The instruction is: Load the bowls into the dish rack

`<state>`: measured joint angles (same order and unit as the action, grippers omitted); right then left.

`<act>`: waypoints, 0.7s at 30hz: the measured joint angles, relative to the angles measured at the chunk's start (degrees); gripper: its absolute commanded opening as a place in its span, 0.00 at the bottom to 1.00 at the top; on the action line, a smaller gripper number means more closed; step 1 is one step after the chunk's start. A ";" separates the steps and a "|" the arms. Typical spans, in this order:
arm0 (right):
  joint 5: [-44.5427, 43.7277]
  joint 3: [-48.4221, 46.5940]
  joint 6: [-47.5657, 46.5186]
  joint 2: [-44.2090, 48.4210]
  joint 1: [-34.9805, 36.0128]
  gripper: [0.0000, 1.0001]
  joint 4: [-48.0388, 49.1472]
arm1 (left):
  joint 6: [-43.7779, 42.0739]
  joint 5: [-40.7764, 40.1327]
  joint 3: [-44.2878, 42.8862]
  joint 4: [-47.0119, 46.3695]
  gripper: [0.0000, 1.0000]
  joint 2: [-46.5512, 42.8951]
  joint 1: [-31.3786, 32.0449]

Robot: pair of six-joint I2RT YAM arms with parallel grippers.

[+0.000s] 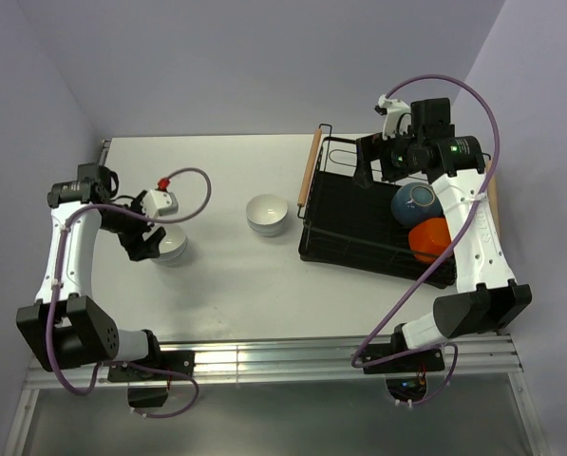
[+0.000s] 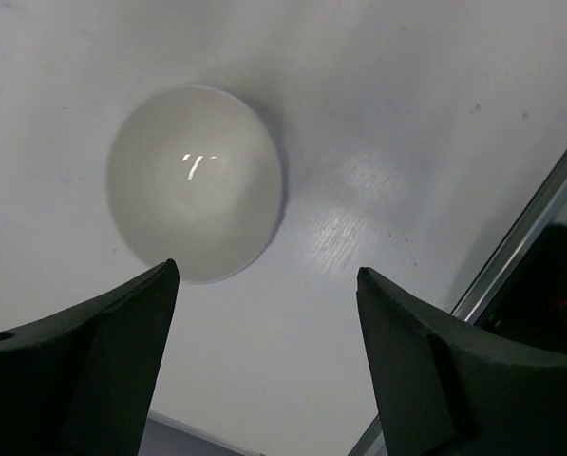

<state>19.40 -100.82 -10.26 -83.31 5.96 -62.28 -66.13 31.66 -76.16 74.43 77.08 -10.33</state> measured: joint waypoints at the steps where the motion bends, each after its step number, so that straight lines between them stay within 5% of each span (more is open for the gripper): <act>1: 0.72 0.04 0.20 0.00 0.00 1.00 0.00 | -3.04 -0.07 1.40 0.61 0.79 -0.11 0.09; 11: 3.13 0.81 2.32 0.00 0.00 1.00 0.07 | -19.69 -1.25 6.54 0.24 0.68 3.93 1.57; 21: 2.64 1.88 2.86 -0.07 0.00 1.00 0.00 | -23.06 -1.33 6.95 -1.90 0.57 10.19 3.32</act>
<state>22.04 -98.94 -7.40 -83.37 5.96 -62.28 -89.19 30.33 -69.21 72.53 87.26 -7.01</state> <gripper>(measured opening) 0.997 0.594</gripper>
